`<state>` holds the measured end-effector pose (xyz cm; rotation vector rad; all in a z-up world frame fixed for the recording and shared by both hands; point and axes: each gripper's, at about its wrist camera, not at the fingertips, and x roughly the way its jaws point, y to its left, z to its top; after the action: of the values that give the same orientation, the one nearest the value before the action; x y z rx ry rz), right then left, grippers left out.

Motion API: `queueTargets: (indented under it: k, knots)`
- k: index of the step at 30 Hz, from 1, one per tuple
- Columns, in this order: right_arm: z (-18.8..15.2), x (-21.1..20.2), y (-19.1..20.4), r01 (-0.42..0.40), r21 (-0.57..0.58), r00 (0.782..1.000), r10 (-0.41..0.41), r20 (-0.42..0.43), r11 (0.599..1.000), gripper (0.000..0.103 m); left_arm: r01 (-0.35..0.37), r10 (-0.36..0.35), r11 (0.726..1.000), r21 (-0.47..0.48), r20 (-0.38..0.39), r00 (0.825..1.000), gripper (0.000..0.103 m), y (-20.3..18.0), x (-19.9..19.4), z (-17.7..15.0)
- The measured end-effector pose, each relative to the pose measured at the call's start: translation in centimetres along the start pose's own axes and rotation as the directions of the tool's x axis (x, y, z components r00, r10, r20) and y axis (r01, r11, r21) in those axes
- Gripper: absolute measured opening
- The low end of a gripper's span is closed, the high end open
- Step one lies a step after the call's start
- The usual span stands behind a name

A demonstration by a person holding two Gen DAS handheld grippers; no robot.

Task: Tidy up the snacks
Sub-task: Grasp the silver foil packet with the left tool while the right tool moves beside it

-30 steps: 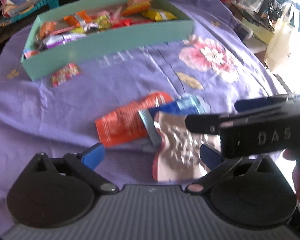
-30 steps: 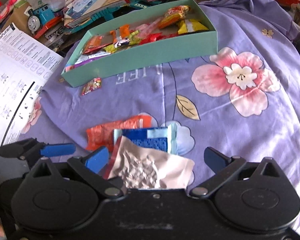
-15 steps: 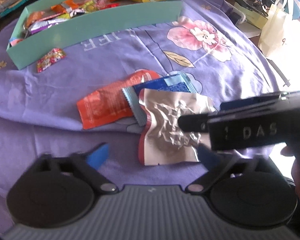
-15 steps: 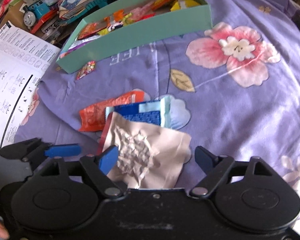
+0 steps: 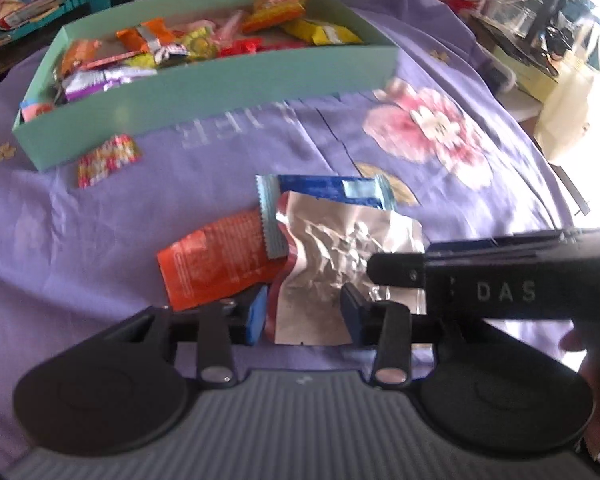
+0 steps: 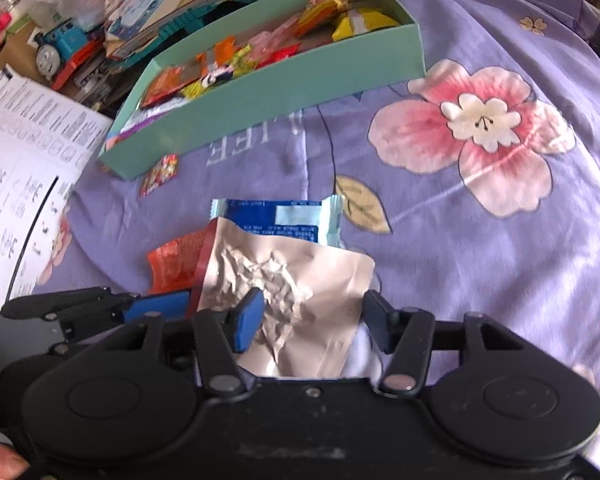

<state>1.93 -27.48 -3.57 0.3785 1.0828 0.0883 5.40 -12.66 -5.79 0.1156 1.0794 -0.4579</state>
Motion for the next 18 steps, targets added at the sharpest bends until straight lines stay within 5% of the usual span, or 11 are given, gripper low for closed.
queueTargets:
  k: [9,13,18]
  knots:
    - [3.0,1.0,-1.1,-0.040,0.065,0.999,0.039,0.021,0.997,0.056,0.041,-0.040,0.999,0.020,-0.021,0.999,0.059,0.0,0.9,1.6]
    - [3.1,1.5,-1.5,-0.046,0.080,0.999,0.045,0.015,0.996,0.057,0.003,-0.002,0.999,0.037,-0.026,1.000,0.057,-1.2,1.2,1.5]
    - [2.7,1.0,-2.4,-0.064,0.092,0.998,0.063,0.018,0.994,0.053,0.028,-0.028,0.999,0.022,-0.021,0.999,0.033,-0.8,0.2,2.0]
